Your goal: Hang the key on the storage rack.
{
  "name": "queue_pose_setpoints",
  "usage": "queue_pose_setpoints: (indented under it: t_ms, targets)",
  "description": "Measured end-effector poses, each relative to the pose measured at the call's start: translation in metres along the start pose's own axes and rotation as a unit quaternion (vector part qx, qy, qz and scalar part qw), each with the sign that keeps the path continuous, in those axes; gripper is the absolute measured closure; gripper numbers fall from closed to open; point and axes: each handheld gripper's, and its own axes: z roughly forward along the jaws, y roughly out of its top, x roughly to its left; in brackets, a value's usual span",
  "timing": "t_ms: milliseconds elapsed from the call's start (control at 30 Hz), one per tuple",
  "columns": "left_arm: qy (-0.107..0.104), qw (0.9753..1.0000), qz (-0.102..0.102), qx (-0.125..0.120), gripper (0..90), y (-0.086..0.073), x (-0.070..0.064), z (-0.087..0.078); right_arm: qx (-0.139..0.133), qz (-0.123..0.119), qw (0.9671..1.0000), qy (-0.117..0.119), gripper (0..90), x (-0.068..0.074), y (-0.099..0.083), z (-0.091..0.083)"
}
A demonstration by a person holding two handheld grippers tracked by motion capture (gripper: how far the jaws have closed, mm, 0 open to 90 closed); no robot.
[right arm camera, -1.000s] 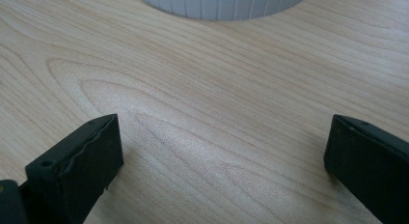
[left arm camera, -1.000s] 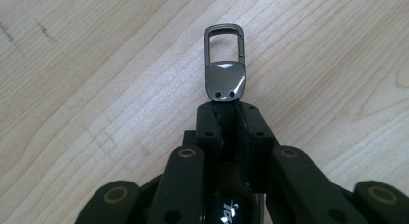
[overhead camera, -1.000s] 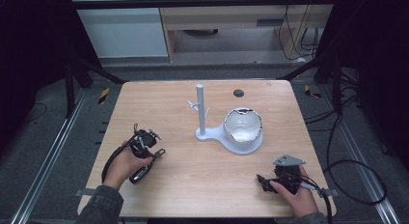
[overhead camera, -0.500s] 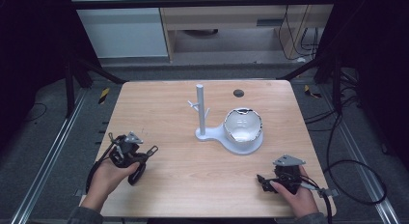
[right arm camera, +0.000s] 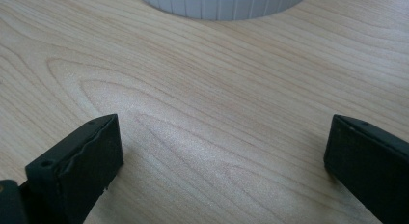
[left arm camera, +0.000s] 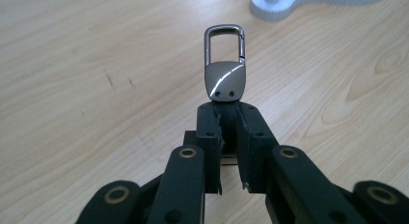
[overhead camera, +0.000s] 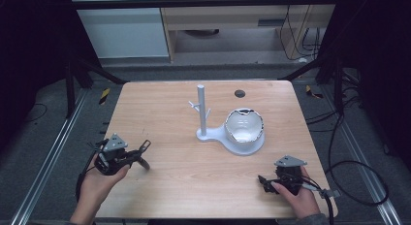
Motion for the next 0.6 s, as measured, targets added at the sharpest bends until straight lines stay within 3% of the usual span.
queue_pose_setpoints:
  t_ms: [133, 600]
  targets:
    - [0.001, 0.9998, 0.002, -0.021, 80.4, 0.006, -0.005, -0.001, 0.0, 0.002, 1.0, 0.0, 0.4, 0.0, 0.0, 0.0]
    - [-0.011, 0.999, 0.017, -0.039, 80.4, 0.029, -0.025, 0.014, 0.0, 0.0, 1.0, 0.0, 0.5, 0.0, 0.0, 0.0]
